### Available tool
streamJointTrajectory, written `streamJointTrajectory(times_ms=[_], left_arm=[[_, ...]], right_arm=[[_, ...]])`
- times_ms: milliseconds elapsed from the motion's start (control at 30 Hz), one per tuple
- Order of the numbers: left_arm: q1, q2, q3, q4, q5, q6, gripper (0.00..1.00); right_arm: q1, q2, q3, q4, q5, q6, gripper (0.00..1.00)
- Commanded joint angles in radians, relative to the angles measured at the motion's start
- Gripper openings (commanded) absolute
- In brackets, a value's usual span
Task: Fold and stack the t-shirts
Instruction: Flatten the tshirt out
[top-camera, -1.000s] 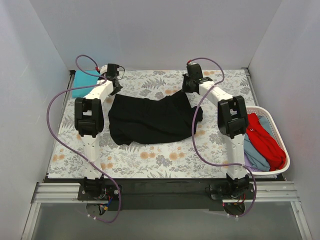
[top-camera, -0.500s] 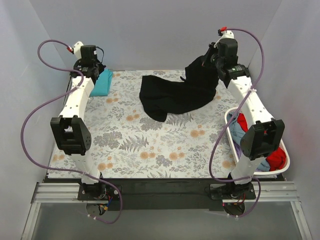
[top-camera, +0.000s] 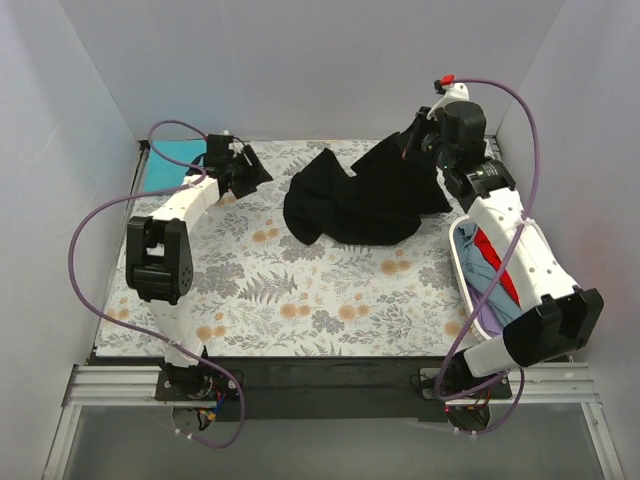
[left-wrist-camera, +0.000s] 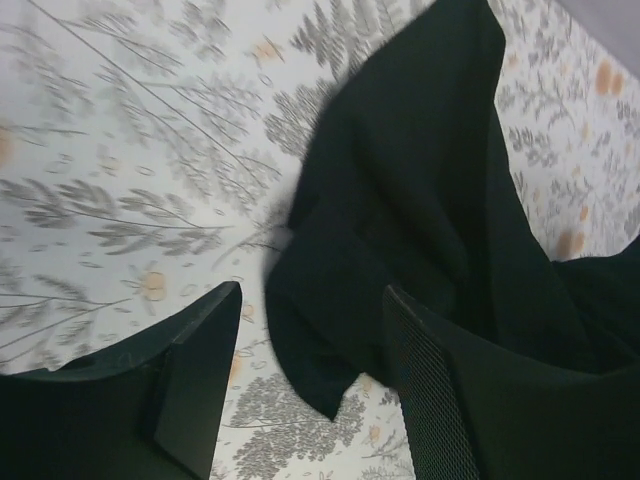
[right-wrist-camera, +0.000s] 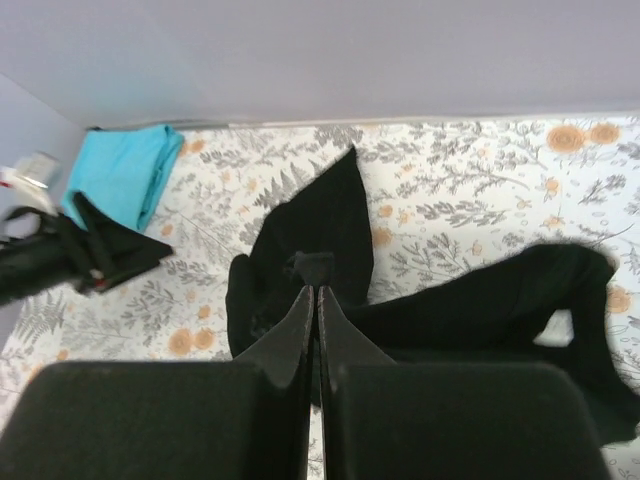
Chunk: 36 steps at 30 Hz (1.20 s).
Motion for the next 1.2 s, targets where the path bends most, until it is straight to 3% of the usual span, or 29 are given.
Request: streamJointTrajectory(times_ms=[0,300,333,533,700,833,1000,1167], left_arm=[[-0.043,0.027,0.021,0.061,0.088,-0.003,0.58],[-0.117,0.15,0.179,0.011,0.058,-0.015,0.57],[-0.141,0.167,0.223,-0.014,0.036,-0.012,0.57],[-0.193,0.239,0.28,-0.046,-0.008,0.005,0.56],[-0.262,0.333,0.424,-0.089,-0.068,0.042,0.55],[-0.328,0.428,0.567,-0.155,-0.281,0.136,0.56],[-0.41,0.549,0.711,-0.161,-0.37,0.197,0.58],[-0.453,0.584,0.71,-0.074,-0.392,0.184,0.59]], right_arm=[[0.004,-0.123,0.007,0.057,0.016,-0.001,0.01],[0.009,-0.309,-0.172,0.057,-0.011,0.013,0.01],[0.013,-0.36,-0.269,0.037,0.013,0.035,0.01],[0.023,-0.46,-0.427,-0.078,0.16,0.065,0.01],[0.026,-0.497,-0.585,-0.159,0.266,0.07,0.01],[0.027,-0.523,-0.655,-0.176,0.303,0.061,0.01],[0.03,-0.511,-0.689,-0.176,0.299,0.058,0.01],[0.03,-0.493,-0.715,-0.161,0.293,0.056,0.01]])
